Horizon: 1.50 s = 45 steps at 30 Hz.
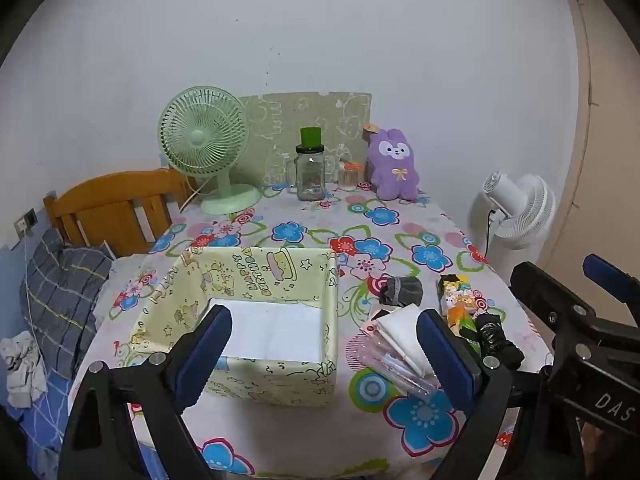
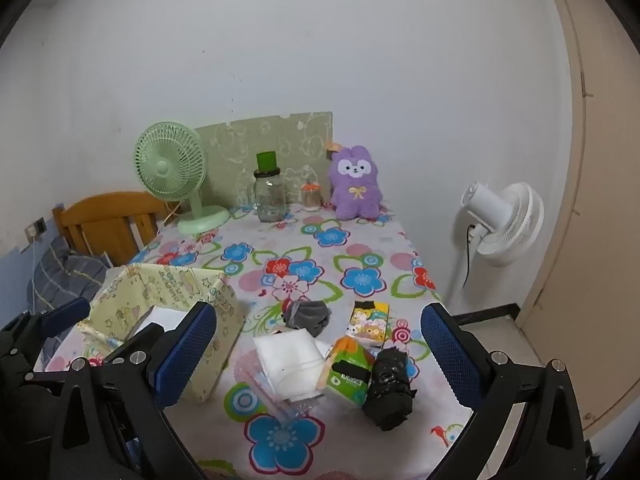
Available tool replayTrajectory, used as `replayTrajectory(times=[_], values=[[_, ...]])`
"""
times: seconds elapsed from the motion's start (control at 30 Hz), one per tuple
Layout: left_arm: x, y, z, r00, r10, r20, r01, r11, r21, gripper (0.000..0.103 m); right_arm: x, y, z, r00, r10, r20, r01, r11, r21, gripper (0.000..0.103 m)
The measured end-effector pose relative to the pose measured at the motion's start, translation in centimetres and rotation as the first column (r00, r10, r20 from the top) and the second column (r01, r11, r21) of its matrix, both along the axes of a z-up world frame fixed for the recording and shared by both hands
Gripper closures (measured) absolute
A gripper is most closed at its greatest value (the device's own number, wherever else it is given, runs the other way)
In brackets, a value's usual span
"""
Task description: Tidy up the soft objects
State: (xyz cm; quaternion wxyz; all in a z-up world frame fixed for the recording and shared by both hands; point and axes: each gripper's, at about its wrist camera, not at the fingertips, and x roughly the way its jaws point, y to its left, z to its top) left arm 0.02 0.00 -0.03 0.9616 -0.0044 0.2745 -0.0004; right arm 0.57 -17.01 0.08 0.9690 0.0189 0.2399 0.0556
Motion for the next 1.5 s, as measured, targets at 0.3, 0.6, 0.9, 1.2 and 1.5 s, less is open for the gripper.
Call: replayTrajectory(times=[0.3,0.6,0.9,1.2,1.5], values=[[2.1,-0.7,0.2,0.998,-0.002,-0.064,0.003,1.0,0.004,0.015,0.5,0.4,-0.1,0.999,-0.018,-0.034,0.018,1.0,0.001,0.0],[1.0,-0.9,-0.4,1.0,0.009,-0.013,-0.009,1.0,0.021,0.014,0.9,0.5,-0.6,1.0,0.011,-0.021,-0.011,1.0,0.007,0.0],[1.6,-1.1,-0.5,0.999,-0.032,-0.021,0.032,0.999,0.023,0.014,1.0,0.7,-0.7,1.0,0.02,-0.013,-0.02,1.0,0.018,0.0],[1.5,-1.3,-0.7,0.998,-0.036,-0.043,0.037,0.999,0.013,0.012,1.0,1.1,-0.8,1.0,0.016,-0.011,-0.016,1.0,0.014,0.0],[0.7,-0.9,-0.4,1.0,-0.009,-0.009,0.009,1.0,0.009,0.0,0.9,0.4,-0.8,0.999,0.014,-0.048,-0.011,0.998,0.054,0.0]])
